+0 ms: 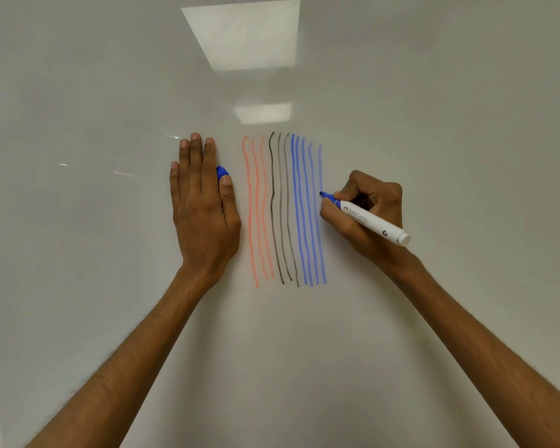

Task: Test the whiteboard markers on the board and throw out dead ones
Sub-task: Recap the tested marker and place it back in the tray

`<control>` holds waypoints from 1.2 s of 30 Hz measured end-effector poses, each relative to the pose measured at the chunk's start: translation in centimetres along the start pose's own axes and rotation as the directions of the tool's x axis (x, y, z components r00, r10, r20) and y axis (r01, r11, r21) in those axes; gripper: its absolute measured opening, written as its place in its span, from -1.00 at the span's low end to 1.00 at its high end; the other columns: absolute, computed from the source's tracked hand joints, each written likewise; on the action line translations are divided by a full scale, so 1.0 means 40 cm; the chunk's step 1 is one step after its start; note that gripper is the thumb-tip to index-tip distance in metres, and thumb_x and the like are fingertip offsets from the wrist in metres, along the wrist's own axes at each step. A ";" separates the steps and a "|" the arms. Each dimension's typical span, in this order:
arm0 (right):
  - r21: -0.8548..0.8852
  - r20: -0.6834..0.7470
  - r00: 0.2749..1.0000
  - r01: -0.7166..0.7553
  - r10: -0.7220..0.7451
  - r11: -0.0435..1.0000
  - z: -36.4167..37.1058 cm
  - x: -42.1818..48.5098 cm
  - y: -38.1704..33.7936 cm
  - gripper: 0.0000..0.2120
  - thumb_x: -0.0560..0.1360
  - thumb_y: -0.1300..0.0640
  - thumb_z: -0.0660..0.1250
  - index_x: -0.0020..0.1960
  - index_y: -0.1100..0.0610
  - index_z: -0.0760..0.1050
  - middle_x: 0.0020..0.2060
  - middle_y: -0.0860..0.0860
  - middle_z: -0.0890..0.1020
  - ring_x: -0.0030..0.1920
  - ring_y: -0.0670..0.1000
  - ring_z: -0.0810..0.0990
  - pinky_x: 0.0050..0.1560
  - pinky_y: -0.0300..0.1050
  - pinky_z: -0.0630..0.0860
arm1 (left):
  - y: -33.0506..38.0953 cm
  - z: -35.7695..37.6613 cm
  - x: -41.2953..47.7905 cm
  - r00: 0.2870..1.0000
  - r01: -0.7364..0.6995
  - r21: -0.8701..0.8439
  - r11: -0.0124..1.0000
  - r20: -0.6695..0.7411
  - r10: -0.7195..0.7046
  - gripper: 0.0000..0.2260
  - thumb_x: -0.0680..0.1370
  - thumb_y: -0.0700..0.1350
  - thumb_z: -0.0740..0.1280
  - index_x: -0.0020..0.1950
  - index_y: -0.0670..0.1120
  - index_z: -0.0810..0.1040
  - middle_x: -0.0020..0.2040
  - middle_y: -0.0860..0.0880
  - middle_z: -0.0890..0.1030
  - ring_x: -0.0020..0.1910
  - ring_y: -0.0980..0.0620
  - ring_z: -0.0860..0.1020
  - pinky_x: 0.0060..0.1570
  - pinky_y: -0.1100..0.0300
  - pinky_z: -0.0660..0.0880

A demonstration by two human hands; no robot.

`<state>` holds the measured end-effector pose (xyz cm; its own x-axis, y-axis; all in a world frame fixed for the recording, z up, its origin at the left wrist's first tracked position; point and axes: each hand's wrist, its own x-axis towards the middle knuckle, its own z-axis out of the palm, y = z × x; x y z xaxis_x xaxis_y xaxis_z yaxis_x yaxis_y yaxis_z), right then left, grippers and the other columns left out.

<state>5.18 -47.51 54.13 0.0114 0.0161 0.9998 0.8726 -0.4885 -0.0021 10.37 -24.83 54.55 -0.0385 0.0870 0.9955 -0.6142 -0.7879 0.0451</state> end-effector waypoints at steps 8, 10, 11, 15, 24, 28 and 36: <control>0.033 0.046 0.999 0.000 -0.001 0.999 -0.009 -0.069 0.010 -0.75 0.37 0.22 0.43 -0.36 0.31 0.43 -0.49 0.10 0.49 -0.50 -0.05 0.44 -0.42 -0.34 0.35 | -0.003 0.002 -0.002 1.000 -0.002 0.006 1.000 -0.005 0.002 -0.54 0.71 -0.10 0.03 0.60 -0.22 0.13 0.61 -0.16 0.14 0.61 -0.06 0.05 0.59 -0.01 -0.02; 0.038 0.054 0.999 -0.005 0.003 0.999 -0.009 -0.089 0.009 -0.75 0.37 0.24 0.43 -0.37 0.30 0.42 -0.49 0.09 0.49 -0.50 -0.07 0.42 -0.42 -0.36 0.33 | -0.004 0.001 -0.003 1.000 -0.001 0.007 1.000 -0.008 0.001 -0.54 0.71 -0.11 0.03 0.59 -0.21 0.14 0.61 -0.16 0.14 0.61 -0.06 0.06 0.59 0.00 -0.02; 0.038 0.057 0.998 -0.007 0.005 0.999 -0.009 -0.098 0.009 -0.75 0.36 0.24 0.43 -0.38 0.31 0.42 -0.50 0.09 0.48 -0.51 -0.05 0.42 -0.44 -0.33 0.33 | -0.004 0.002 -0.003 1.000 -0.002 0.007 1.000 -0.009 0.002 -0.54 0.71 -0.10 0.03 0.59 -0.21 0.14 0.61 -0.16 0.15 0.61 -0.06 0.06 0.59 0.00 -0.02; 0.012 0.078 0.996 -0.033 0.032 0.999 -0.012 -0.124 0.007 -0.74 0.34 0.30 0.44 -0.40 0.33 0.39 -0.52 0.12 0.46 -0.53 0.03 0.39 -0.52 -0.11 0.35 | -0.006 0.003 -0.003 1.000 -0.006 0.008 1.000 -0.009 0.006 -0.54 0.71 -0.09 0.02 0.59 -0.22 0.14 0.61 -0.16 0.15 0.61 -0.07 0.06 0.59 0.03 -0.05; 0.032 0.133 0.989 -0.069 0.064 0.997 -0.026 -0.189 0.002 -0.71 0.34 0.22 0.41 -0.43 0.25 0.34 -0.53 0.04 0.40 -0.53 -0.09 0.35 -0.45 -0.33 0.28 | -0.007 0.004 -0.007 1.000 -0.002 0.005 1.000 -0.006 0.002 -0.54 0.71 -0.08 0.01 0.60 -0.21 0.13 0.61 -0.16 0.14 0.61 -0.07 0.06 0.59 0.01 -0.04; 0.003 0.180 0.980 -0.085 0.083 0.996 -0.036 -0.213 0.003 -0.70 0.34 0.18 0.40 -0.44 0.25 0.34 -0.54 0.04 0.41 -0.54 -0.07 0.35 -0.51 -0.24 0.29 | -0.009 0.005 -0.007 1.000 -0.006 0.007 1.000 -0.006 0.006 -0.54 0.71 -0.08 0.02 0.60 -0.21 0.13 0.61 -0.15 0.14 0.61 -0.06 0.05 0.59 0.01 -0.05; -0.010 0.266 0.943 -0.206 0.201 0.979 -0.055 -0.230 -0.007 -0.70 0.30 0.25 0.44 -0.43 0.15 0.33 -0.52 -0.09 0.40 -0.52 -0.17 0.35 -0.44 -0.34 0.29 | -0.007 0.003 -0.007 1.000 -0.004 0.006 1.000 0.003 0.004 -0.54 0.71 -0.10 0.02 0.60 -0.21 0.12 0.61 -0.16 0.13 0.61 -0.07 0.04 0.59 -0.01 -0.04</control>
<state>3.75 -49.43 44.97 0.3160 0.1492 0.9369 0.8468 -0.4897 -0.2076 10.62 -24.71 54.29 -0.0387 0.0819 0.9959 -0.6095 -0.7917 0.0414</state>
